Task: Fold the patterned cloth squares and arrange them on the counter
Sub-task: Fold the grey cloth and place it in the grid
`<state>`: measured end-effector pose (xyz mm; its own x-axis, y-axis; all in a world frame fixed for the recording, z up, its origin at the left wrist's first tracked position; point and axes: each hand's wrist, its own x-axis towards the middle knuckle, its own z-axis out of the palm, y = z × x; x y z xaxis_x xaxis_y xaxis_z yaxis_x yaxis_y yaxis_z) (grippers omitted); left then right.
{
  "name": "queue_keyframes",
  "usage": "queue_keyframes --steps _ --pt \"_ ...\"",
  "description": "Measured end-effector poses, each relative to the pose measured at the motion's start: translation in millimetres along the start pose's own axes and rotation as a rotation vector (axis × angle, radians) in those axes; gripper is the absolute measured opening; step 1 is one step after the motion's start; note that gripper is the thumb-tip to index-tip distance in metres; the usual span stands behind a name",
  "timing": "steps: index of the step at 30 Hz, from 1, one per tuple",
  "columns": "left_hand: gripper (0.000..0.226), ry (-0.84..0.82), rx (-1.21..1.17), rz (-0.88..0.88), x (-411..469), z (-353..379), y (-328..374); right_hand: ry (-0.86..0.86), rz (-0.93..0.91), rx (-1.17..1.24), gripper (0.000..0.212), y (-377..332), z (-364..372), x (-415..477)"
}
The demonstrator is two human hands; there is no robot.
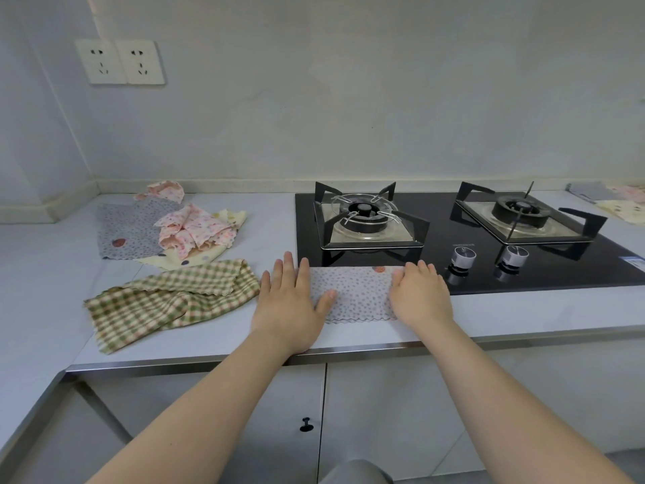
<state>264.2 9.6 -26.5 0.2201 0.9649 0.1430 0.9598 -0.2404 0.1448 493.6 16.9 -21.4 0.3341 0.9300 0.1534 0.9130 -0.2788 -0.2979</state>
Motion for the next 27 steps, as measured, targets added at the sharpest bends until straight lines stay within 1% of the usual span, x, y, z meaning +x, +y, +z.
queue_keyframes --steps 2,4,6,10,11,12,14,15,18,24,27 --pt "0.085 0.057 0.047 0.05 -3 -3 4 -0.009 0.012 0.041 0.033 -3 -6 2" --pt "0.084 0.078 0.1 0.104 -2 -7 8 -0.036 0.012 0.066 0.026 -7 -15 4" --pt "0.083 0.05 0.123 0.157 1 -10 14 -0.052 0.005 0.102 0.02 -10 -23 5" --pt "0.084 -0.071 0.06 0.241 13 -15 33 -0.046 -0.013 0.356 0.009 -11 -39 6" --pt "0.085 -0.092 0.063 0.25 16 -14 39 -0.034 -0.023 0.408 0.008 -11 -42 7" --pt "0.087 -0.108 0.07 0.254 18 -13 45 -0.021 -0.035 0.445 0.011 -11 -46 9" --pt "0.092 -0.139 0.072 0.242 20 -9 59 0.006 -0.037 0.477 0.023 -9 -52 15" --pt "0.094 -0.157 0.07 0.234 20 -7 66 0.021 -0.029 0.484 0.025 -7 -55 18" --pt "0.096 -0.189 0.076 0.239 24 -4 86 0.041 -0.02 0.452 0.024 6 -61 30" --pt "0.104 -0.219 0.071 0.215 41 -1 121 0.052 -0.051 0.218 0.019 31 -77 41" --pt "0.11 -0.236 0.076 0.223 50 0 134 0.073 -0.085 0.164 0.018 40 -84 43"
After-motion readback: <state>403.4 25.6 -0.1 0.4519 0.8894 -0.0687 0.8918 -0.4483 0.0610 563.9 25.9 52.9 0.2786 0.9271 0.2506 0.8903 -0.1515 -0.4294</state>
